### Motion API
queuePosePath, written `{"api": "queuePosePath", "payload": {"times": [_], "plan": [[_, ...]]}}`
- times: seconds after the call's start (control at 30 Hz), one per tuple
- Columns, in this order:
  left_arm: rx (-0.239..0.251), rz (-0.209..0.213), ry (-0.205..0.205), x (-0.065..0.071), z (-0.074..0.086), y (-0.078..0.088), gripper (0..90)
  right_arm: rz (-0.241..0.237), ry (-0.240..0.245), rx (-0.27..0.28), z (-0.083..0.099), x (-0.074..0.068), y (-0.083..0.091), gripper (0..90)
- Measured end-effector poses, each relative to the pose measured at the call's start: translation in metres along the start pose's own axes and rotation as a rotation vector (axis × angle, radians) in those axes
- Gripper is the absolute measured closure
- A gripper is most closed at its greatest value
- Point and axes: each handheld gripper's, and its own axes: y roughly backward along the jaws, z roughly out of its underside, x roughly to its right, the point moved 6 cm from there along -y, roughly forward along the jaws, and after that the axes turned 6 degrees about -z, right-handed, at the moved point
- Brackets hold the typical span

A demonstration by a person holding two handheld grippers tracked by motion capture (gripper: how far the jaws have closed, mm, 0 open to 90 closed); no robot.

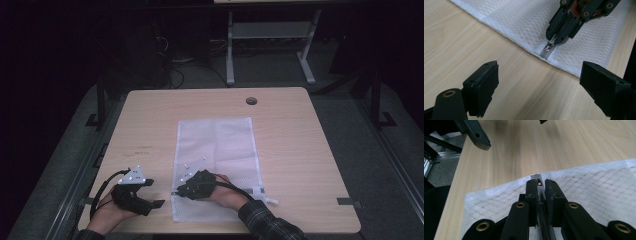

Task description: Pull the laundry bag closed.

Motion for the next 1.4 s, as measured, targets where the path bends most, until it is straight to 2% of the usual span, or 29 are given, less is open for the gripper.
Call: {"api": "queuePosePath", "payload": {"times": [0.4, 0.7, 0.97, 1.4], "plan": [[0.004, 0.013, 0.005, 0.004, -0.005, -0.002, 14.7, 0.022, -0.005, 0.035, -0.003, -0.002, 0.022, 81.3], [0.029, 0.05, 0.032, 0.01, -0.02, -0.006, 15.1, 0.044, -0.008, 0.06, -0.003, -0.001, 0.032, 81.3], [0.027, 0.079, 0.06, 0.013, -0.024, -0.012, 20.5, 0.048, -0.006, 0.075, -0.006, -0.001, 0.033, 81.4], [-0.01, 0.142, 0.09, 0.019, -0.024, -0.026, 28.2, 0.043, 0.001, 0.103, -0.014, -0.004, 0.036, 81.7]]}}
